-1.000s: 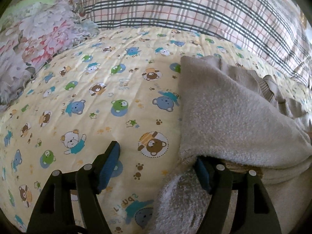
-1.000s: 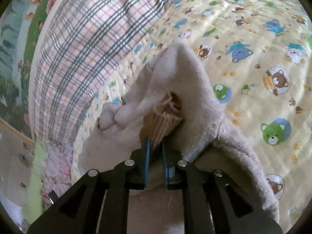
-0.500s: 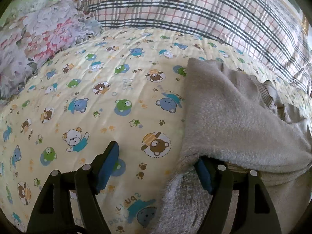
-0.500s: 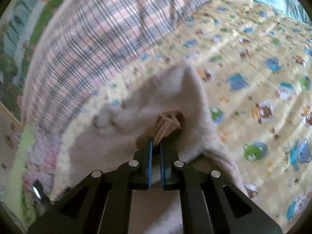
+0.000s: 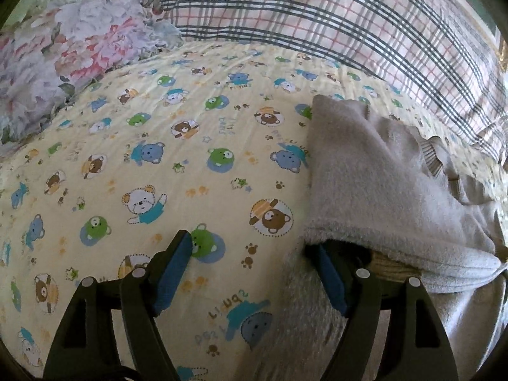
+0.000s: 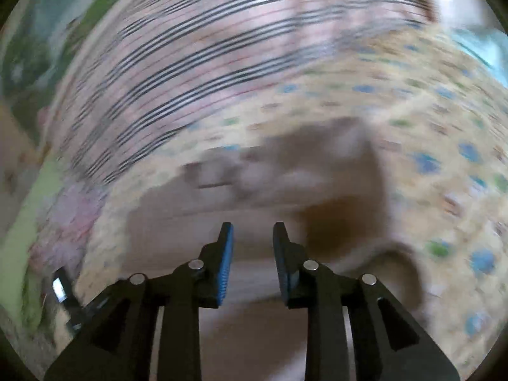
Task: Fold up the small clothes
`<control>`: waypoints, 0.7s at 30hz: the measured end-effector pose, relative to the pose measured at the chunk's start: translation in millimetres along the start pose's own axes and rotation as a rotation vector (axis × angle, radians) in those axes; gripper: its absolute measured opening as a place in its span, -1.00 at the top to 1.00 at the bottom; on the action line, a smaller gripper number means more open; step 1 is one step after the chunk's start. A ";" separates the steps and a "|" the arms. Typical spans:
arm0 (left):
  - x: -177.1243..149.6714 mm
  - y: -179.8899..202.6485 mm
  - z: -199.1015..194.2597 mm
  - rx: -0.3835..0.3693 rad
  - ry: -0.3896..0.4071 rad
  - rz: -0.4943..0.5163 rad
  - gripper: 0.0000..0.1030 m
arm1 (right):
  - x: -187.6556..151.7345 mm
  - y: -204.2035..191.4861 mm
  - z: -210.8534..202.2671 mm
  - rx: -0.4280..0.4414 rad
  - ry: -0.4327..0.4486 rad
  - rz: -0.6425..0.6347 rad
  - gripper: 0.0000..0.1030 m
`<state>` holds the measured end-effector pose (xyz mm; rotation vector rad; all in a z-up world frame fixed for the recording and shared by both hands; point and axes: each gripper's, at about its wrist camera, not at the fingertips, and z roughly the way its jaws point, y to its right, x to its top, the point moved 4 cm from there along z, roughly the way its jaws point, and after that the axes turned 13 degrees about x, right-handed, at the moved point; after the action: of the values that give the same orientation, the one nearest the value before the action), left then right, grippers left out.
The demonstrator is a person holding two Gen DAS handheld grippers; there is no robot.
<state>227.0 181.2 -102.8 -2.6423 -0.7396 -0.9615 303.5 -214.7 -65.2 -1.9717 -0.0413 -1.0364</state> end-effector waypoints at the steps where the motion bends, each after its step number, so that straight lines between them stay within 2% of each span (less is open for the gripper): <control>1: 0.1 -1.7 1.1 -0.010 -0.004 -0.008 -0.54 | 5.0 -18.5 21.8 0.048 -0.041 -0.032 0.47; 7: -1.5 -4.7 2.8 -0.039 -0.005 -0.031 -0.56 | 14.7 -117.0 159.8 0.234 -0.282 -0.234 0.46; 10: -1.5 -6.0 3.3 -0.052 -0.003 -0.040 -0.57 | 10.2 -141.6 215.1 0.175 -0.339 -0.363 0.45; 12: -1.2 -7.2 3.6 -0.063 -0.001 -0.048 -0.57 | 9.7 -141.6 245.8 0.167 -0.375 -0.353 0.27; 14: -1.3 -7.9 3.4 -0.071 0.001 -0.055 -0.58 | 4.4 -135.2 274.9 0.120 -0.436 -0.354 0.15; 16: -1.2 -8.2 3.8 -0.075 0.005 -0.059 -0.58 | -6.5 -133.5 292.2 0.099 -0.512 -0.362 0.16; 18: -1.0 -8.5 4.1 -0.076 0.008 -0.064 -0.58 | -9.3 -137.9 296.9 0.159 -0.541 -0.361 0.84; 21: -1.0 -11.7 3.2 -0.073 0.018 -0.088 -0.58 | 3.1 -142.6 286.4 0.211 -0.447 -0.341 0.85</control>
<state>221.8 192.0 -105.3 -2.6798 -0.8379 -1.0530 434.9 75.9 -40.2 -2.0013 -0.7230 -0.7397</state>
